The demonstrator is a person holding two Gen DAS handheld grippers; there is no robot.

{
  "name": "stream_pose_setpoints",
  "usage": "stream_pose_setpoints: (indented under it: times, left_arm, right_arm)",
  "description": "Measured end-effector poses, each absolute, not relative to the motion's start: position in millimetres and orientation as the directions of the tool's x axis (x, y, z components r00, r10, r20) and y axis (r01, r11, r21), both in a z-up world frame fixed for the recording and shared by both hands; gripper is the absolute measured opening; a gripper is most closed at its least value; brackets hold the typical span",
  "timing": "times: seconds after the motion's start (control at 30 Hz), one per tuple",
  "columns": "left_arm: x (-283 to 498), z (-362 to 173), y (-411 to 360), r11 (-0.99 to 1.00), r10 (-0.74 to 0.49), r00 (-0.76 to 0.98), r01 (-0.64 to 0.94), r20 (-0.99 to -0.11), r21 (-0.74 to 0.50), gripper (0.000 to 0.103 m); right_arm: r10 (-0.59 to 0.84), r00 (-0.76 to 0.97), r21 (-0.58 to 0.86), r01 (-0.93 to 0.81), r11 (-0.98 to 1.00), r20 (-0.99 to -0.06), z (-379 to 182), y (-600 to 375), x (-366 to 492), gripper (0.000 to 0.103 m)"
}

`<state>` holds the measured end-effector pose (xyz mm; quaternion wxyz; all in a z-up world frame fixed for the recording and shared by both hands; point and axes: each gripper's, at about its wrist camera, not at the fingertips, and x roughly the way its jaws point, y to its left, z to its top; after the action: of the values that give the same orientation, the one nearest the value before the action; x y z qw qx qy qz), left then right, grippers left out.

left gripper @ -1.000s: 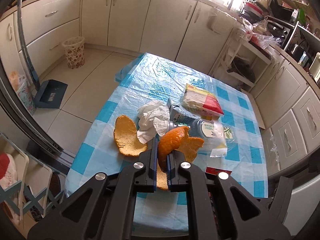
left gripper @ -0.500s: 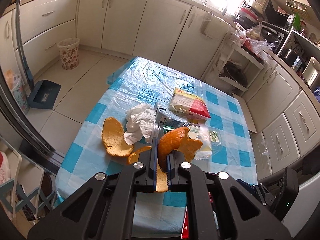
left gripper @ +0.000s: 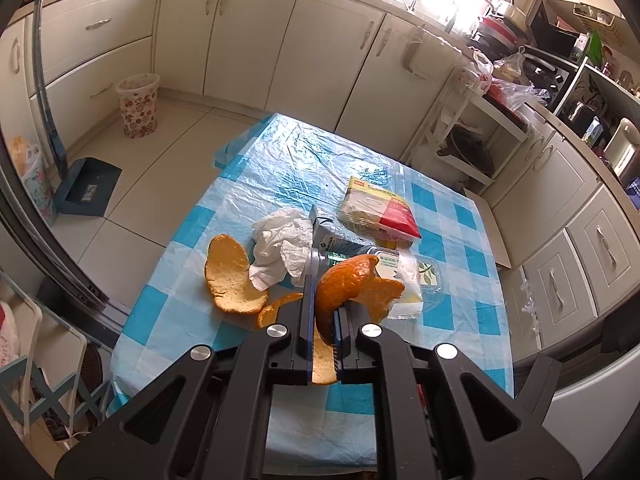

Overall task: Collect trash
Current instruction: 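Carry peel and bag over the yellow bin and open both tools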

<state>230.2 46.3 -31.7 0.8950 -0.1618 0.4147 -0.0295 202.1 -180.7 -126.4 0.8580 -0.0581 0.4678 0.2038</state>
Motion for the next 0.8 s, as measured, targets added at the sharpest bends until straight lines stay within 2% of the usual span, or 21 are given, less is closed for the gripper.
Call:
stream_pose_setpoints:
  times: [0.03,0.13,0.3,0.5,0.67,0.8]
  left_arm:
    - [230,-31,47,0.946,-0.188,0.655,-0.079,-0.732,-0.314,0.007]
    - [229,-28,47,0.944,-0.202,0.657,-0.068,-0.726,-0.323,0.007]
    - [224,-22,30,0.939,-0.259,0.665,0.003,-0.7,-0.344,0.007]
    - [221,-13,-19,0.921,-0.359,0.65,0.129,-0.67,-0.369,0.007]
    - [220,-16,-81,0.907,-0.416,0.604,0.226,-0.68,-0.355,0.007]
    - [217,-21,-133,0.889,-0.459,0.557,0.299,-0.692,-0.348,0.007]
  right_arm:
    - [0.309,0.468,0.124,-0.385,0.915,-0.828,-126,-189,207,0.004]
    - [0.32,0.466,0.157,-0.354,0.922,-0.825,-121,-203,211,0.004]
    - [0.331,0.547,0.186,-0.305,0.934,-0.769,-84,-241,207,0.004]
    - [0.227,0.653,0.155,-0.167,0.974,-0.722,-42,-321,197,0.004]
    - [0.091,0.625,0.116,-0.001,0.993,-0.776,-54,-403,194,0.004]
    - [0.019,0.491,0.102,0.141,0.985,-0.871,-106,-464,196,0.004]
